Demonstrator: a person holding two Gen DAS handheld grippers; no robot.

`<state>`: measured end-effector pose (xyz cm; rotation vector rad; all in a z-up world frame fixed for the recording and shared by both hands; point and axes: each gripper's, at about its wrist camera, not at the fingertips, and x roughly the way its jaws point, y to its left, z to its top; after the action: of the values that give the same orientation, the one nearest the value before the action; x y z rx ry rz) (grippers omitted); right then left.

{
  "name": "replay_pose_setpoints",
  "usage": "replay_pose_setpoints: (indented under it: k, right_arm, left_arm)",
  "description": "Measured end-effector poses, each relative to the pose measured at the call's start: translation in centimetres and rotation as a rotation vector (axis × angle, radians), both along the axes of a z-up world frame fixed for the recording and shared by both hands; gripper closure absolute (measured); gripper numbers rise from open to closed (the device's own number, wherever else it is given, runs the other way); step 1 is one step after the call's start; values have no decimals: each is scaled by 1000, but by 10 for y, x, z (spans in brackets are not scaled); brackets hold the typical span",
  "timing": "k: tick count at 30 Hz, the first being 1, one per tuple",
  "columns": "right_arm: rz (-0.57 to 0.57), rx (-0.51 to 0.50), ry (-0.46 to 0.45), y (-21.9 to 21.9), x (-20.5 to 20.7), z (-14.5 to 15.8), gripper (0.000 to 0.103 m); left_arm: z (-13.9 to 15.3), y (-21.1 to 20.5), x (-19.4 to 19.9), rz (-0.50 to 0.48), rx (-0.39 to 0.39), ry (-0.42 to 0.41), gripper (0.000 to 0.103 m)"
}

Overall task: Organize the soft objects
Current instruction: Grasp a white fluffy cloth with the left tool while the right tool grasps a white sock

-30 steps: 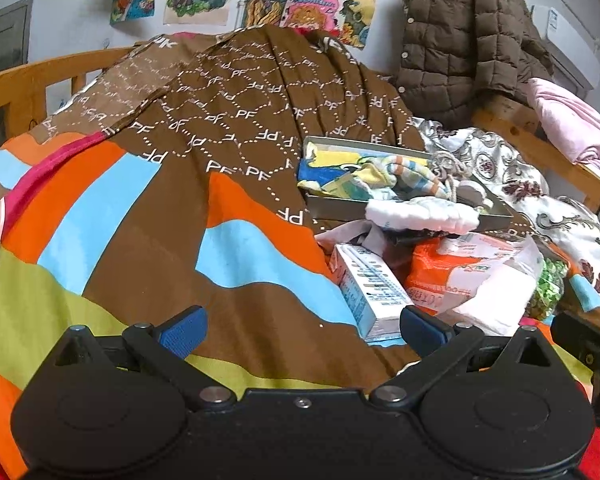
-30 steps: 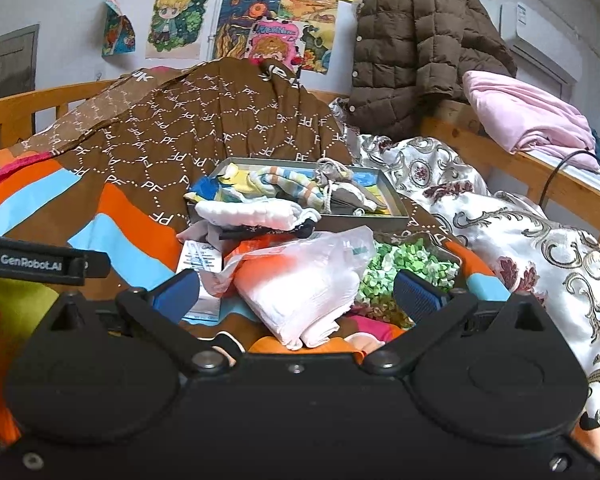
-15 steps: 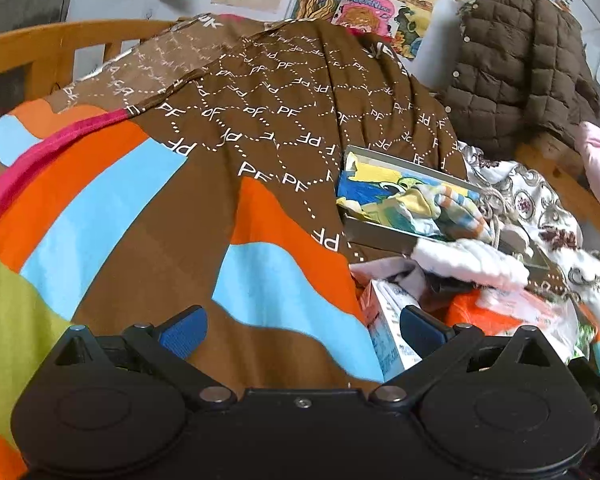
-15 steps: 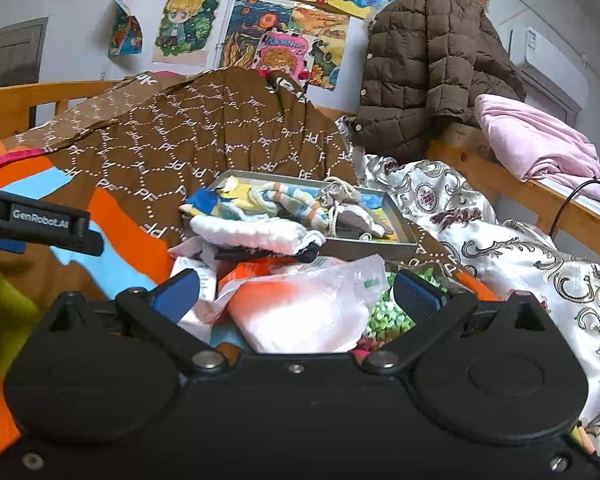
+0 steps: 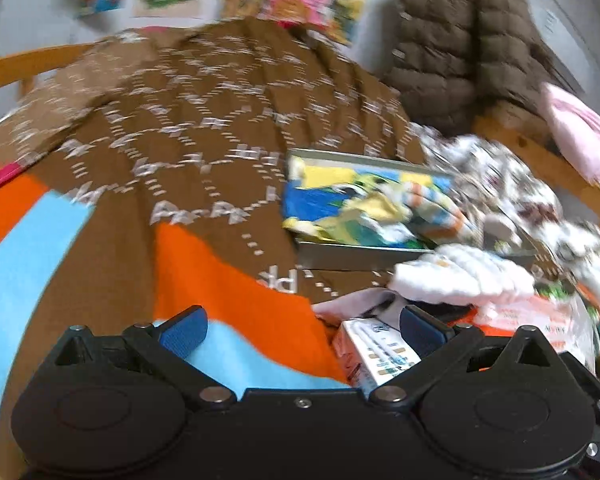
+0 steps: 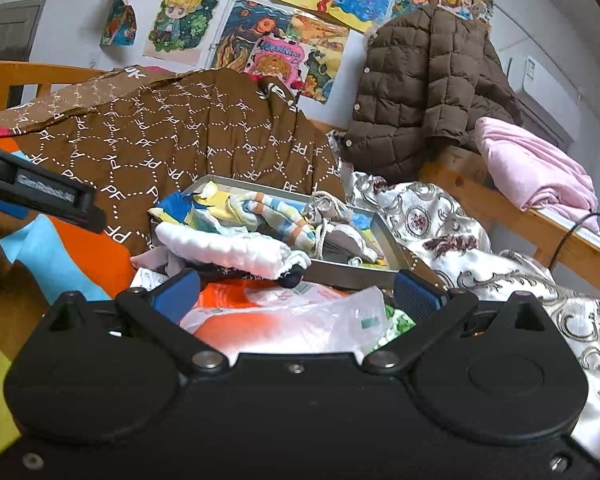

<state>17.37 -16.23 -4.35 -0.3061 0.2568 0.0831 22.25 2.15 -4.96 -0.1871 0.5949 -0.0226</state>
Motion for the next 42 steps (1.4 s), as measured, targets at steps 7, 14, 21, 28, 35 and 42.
replay_pose_setpoints:
  k: [7, 14, 21, 28, 35, 42]
  right_arm:
    - [0, 17, 1, 1, 16, -8, 1]
    - [39, 28, 9, 10, 33, -4, 13]
    - [124, -139, 13, 35, 59, 4, 30]
    - [175, -269, 81, 59, 85, -5, 44]
    - [178, -323, 146, 75, 97, -12, 77]
    - [161, -185, 172, 57, 100, -5, 96]
  left_arm:
    - [2, 3, 26, -180, 77, -45, 1]
    - [-9, 7, 48, -342, 32, -16, 11]
    - [-8, 2, 51, -394, 39, -30, 11]
    - [-9, 1, 51, -409, 40, -26, 11]
    - [-10, 3, 53, -408, 9, -21, 11]
    - [-12, -10, 49, -470, -35, -25, 17]
